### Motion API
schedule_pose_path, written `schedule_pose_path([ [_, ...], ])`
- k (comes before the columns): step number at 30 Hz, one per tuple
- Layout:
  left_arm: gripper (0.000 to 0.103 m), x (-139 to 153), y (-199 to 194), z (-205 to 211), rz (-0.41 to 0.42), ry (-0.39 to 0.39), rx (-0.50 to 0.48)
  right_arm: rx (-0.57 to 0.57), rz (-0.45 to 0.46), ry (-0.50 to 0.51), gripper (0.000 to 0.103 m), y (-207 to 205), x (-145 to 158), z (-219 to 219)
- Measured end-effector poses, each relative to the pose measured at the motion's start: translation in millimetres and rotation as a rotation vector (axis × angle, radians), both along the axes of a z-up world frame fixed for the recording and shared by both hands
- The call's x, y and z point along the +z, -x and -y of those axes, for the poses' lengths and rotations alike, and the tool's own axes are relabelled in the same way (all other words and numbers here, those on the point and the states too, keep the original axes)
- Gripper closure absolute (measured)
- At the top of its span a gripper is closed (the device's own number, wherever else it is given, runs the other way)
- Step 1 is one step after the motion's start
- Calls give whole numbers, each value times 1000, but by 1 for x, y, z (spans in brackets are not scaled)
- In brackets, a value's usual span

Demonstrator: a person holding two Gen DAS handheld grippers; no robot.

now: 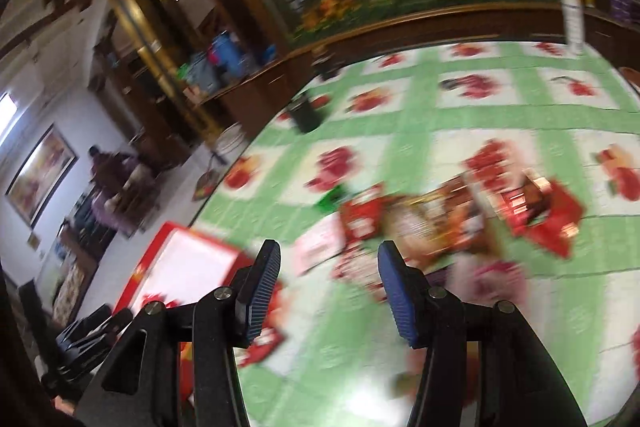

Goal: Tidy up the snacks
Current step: 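Move both tools back over the snack pile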

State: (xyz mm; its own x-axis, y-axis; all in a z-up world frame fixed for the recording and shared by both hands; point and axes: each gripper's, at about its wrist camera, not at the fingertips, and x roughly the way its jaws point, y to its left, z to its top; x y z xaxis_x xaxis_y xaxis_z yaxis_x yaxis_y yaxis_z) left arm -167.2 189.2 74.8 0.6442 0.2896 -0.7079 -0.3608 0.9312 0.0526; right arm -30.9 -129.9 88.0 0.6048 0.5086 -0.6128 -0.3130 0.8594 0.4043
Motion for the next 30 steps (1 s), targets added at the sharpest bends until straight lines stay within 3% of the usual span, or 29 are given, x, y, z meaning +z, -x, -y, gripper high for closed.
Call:
schedule_pose_path([
  [9,28,8,-17,50,-30,-98,-71,-106,-20,33,47,-52,-21,80],
  [13,28,8,-30,73,-53,-123,-108,-139,-75,-27,47,-64,-43,109],
  [15,28,7,-38,88,-64,-132,-135,-162,-91,-3,47,-69,-47,115],
  [19,28,1,-54,115,-101,-121,-196,-151,-84,48,47,-72,-46,122],
  [30,28,-13,-77,170,-150,-85,-341,-193,-242,-36,46,-82,-59,163],
])
